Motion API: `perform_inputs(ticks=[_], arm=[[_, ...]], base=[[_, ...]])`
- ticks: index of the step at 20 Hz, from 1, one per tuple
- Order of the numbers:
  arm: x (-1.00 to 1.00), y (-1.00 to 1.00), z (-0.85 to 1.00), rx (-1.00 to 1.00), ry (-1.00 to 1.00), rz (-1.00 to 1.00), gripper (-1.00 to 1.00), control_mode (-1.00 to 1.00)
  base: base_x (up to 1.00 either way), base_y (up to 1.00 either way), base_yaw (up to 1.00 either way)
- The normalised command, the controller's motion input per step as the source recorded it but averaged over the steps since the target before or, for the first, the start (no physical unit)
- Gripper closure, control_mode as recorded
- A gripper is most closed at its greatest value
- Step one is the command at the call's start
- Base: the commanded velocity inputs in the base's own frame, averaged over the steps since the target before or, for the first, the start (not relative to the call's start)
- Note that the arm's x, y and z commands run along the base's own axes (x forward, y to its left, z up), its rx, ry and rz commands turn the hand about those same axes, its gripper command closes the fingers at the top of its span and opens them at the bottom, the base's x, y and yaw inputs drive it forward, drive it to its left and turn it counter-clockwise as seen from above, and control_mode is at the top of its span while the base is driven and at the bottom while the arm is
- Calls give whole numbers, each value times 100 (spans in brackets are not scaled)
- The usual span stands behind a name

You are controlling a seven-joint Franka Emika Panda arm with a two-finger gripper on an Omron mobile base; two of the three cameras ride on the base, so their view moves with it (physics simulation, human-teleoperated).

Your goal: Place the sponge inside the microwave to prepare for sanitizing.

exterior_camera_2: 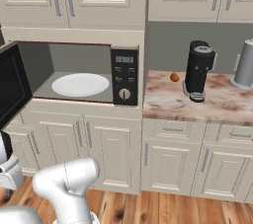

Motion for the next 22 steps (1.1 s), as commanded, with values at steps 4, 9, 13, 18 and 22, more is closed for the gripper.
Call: perform_inputs(ticks=[4,9,13,18,22], arm=[[61,-1,23,-9,-44,9,-100,-100],[84,-46,84,10,-16,16,-100,-100],[54,-69,98,20,1,13,-100,-100],[59,-52,16,-2,0,3,-100,-100],[31,-34,1,-6,-9,0,-100,-100]], base=[[0,0,0],[0,0,0],[0,0,0],[0,0,0],[0,0,0]])
